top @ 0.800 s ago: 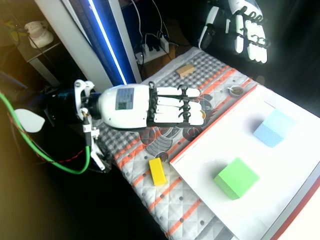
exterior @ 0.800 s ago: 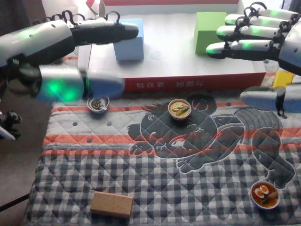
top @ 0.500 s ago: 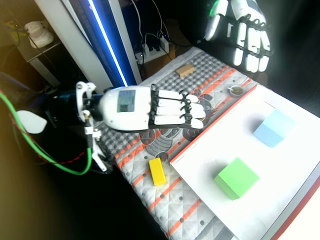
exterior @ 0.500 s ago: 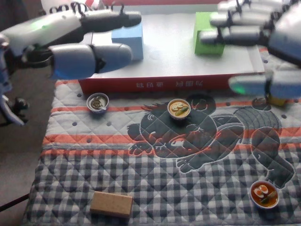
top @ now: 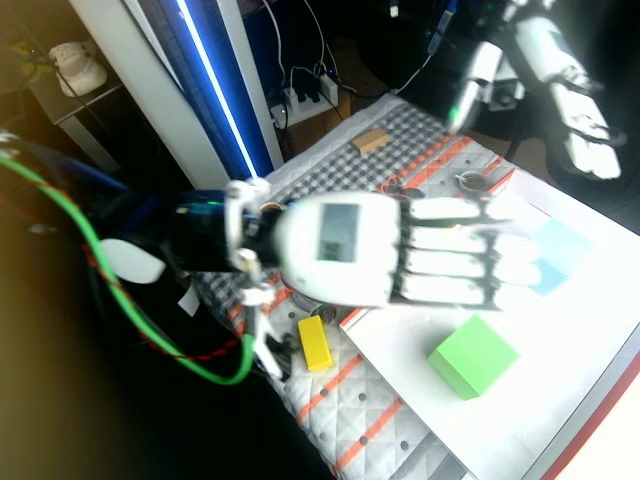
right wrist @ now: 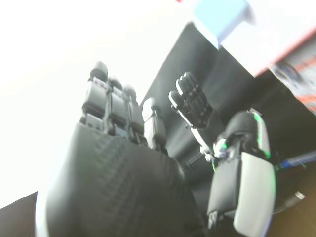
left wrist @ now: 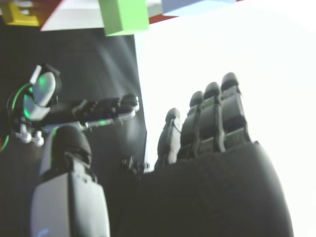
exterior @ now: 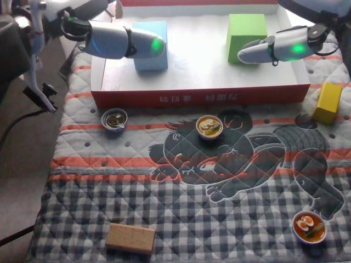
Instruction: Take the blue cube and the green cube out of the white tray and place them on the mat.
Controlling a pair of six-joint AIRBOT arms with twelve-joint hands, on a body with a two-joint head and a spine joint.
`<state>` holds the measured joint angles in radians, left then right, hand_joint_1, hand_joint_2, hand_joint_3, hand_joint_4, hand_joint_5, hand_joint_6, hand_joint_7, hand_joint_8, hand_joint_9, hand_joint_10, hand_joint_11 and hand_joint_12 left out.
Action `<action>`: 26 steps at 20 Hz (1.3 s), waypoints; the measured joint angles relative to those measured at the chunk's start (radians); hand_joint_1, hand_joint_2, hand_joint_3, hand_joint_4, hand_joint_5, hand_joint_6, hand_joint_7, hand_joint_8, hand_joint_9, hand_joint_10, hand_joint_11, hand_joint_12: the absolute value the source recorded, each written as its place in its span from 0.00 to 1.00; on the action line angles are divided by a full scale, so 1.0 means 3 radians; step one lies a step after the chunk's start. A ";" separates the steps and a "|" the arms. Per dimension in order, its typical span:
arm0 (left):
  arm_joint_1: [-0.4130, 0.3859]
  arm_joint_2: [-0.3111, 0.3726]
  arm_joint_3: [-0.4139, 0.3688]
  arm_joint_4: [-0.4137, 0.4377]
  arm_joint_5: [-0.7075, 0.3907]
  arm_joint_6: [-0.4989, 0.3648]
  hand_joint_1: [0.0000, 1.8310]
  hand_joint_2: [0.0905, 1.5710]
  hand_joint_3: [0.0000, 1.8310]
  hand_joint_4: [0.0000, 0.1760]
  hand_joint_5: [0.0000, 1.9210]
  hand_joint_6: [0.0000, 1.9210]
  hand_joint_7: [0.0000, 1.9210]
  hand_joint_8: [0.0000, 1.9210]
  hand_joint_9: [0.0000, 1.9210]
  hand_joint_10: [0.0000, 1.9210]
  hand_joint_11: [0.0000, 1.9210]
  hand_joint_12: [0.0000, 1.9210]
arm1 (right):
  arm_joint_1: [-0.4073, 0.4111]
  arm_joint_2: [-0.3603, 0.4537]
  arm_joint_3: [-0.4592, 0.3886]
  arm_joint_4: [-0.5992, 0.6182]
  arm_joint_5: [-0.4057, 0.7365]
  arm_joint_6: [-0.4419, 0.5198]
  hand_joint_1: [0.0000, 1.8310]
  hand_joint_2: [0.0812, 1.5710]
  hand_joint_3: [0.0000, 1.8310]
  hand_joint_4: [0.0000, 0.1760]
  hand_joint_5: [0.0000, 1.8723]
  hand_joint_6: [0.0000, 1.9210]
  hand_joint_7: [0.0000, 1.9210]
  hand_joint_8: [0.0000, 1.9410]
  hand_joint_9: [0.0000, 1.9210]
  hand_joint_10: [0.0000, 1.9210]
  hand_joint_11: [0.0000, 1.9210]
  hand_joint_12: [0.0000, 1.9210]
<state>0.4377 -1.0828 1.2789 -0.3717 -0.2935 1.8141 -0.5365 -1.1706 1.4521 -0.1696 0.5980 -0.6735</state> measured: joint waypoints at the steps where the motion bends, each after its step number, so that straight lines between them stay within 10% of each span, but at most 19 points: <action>1: -0.0031 -0.0078 0.0065 -0.0102 0.0086 0.0184 0.37 0.50 0.00 1.00 0.00 0.00 0.00 0.00 0.00 0.00 0.00 0.00 | 0.0009 -0.0031 0.0065 0.0014 -0.0066 -0.0001 0.36 0.59 0.00 0.99 0.03 0.00 0.02 0.01 0.00 0.00 0.00 0.00; 7: -0.0214 -0.0603 0.0707 -0.0669 0.0390 0.1015 0.34 0.51 0.00 1.00 0.00 0.00 0.00 0.00 0.00 0.00 0.00 0.00 | 0.0140 -0.0296 0.0429 0.0273 -0.0242 -0.0001 0.34 0.63 0.01 0.92 0.03 0.00 0.01 0.00 0.01 0.00 0.02 0.01; 9: -0.0238 -0.0782 0.1002 -0.0814 0.0549 0.1059 0.34 0.51 0.00 1.00 0.00 0.00 0.00 0.00 0.00 0.00 0.00 0.00 | 0.0140 -0.0463 0.0654 0.0337 -0.0451 -0.0001 0.36 0.61 0.00 0.82 0.04 0.00 0.01 0.00 0.01 0.00 0.04 0.02; 12: -0.0292 -0.0924 0.1274 -0.0837 0.0720 0.1059 0.33 0.52 0.00 1.00 0.00 0.00 0.00 0.00 0.00 0.00 0.00 0.00 | 0.0140 -0.0659 0.0898 0.0361 -0.0655 0.0043 0.39 0.59 0.00 0.99 0.04 0.00 0.05 0.00 0.03 0.00 0.02 0.02; 15: -0.0357 -0.1105 0.1582 -0.0853 0.0851 0.1059 0.36 0.52 0.00 1.00 0.03 0.01 0.00 0.00 0.00 0.00 0.00 0.00 | 0.0140 -0.0810 0.1123 0.0355 -0.0767 0.0268 0.39 0.59 0.00 0.95 0.04 0.00 0.07 0.01 0.04 0.00 0.03 0.04; 23: -0.0367 -0.1251 0.1801 -0.0830 0.1034 0.1061 0.34 0.50 0.00 1.00 0.00 0.00 0.00 0.00 0.01 0.00 0.00 0.00 | 0.0141 -0.0969 0.1325 0.0406 -0.0879 0.0289 0.39 0.59 0.00 1.00 0.06 0.00 0.14 0.00 0.16 0.02 0.00 0.55; 26: -0.0263 -0.1260 0.1801 -0.0811 0.1094 0.1061 0.40 0.51 0.00 1.00 0.00 0.00 0.00 0.00 0.01 0.00 0.00 0.00 | 0.0141 -0.0964 0.1311 0.0407 -0.0918 0.0289 0.41 0.60 0.00 1.00 0.07 0.00 0.15 0.00 0.13 0.00 0.00 0.48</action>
<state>0.3588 -1.4609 1.8191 -0.6151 0.0345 2.1323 -0.4942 -1.4597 1.8454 -0.0475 0.3225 -0.5869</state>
